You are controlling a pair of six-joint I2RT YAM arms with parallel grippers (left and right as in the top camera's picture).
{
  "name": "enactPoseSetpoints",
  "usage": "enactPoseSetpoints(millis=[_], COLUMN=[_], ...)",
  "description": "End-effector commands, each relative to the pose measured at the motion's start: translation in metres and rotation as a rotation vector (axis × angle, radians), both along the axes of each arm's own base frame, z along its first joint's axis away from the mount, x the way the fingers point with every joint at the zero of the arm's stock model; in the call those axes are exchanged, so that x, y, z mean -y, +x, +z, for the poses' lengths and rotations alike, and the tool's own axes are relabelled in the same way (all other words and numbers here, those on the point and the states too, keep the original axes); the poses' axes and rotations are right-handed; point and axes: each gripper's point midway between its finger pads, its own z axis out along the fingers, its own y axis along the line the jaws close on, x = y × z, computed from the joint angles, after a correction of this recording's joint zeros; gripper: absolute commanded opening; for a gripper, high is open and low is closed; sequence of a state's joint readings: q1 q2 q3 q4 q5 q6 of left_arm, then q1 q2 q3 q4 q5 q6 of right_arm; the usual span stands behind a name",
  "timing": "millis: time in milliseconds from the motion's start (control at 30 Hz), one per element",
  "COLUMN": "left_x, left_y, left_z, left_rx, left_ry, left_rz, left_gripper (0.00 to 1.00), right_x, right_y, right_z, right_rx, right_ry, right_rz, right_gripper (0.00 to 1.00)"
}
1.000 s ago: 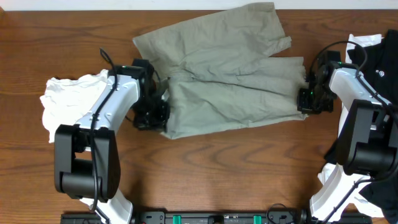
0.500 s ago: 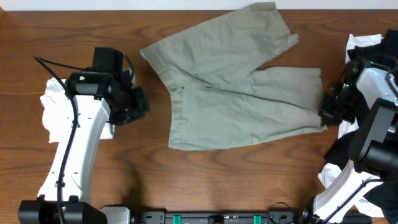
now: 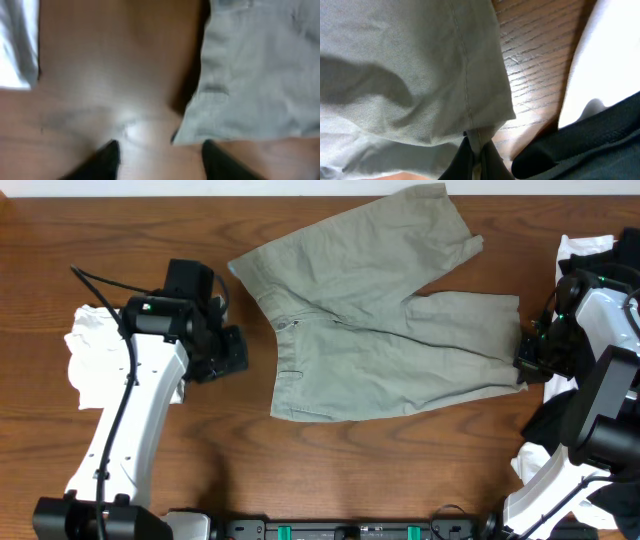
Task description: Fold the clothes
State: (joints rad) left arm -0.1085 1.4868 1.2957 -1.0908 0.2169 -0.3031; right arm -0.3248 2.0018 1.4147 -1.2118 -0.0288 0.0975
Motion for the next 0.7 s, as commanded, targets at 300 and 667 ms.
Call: enactPoseSetpoints(millis=[300,667], left_x=[0.017,-0.006], left_y=[0.093,0.200], left_z=[-0.045,-0.061], left_rx=[0.196,0.522], left_ry=[-0.067,-0.084], left_rz=[-0.048,0.015], left_gripper=[0.73,0.73], right_x=[-0.009,-0.010], right_y=[0.004,0.002], right_z=[0.011,0.012], right_rx=[0.029,0.024], right_ry=[0.039,0.043], right_rz=[0.016,0.026], right_gripper=[0.02,0.16])
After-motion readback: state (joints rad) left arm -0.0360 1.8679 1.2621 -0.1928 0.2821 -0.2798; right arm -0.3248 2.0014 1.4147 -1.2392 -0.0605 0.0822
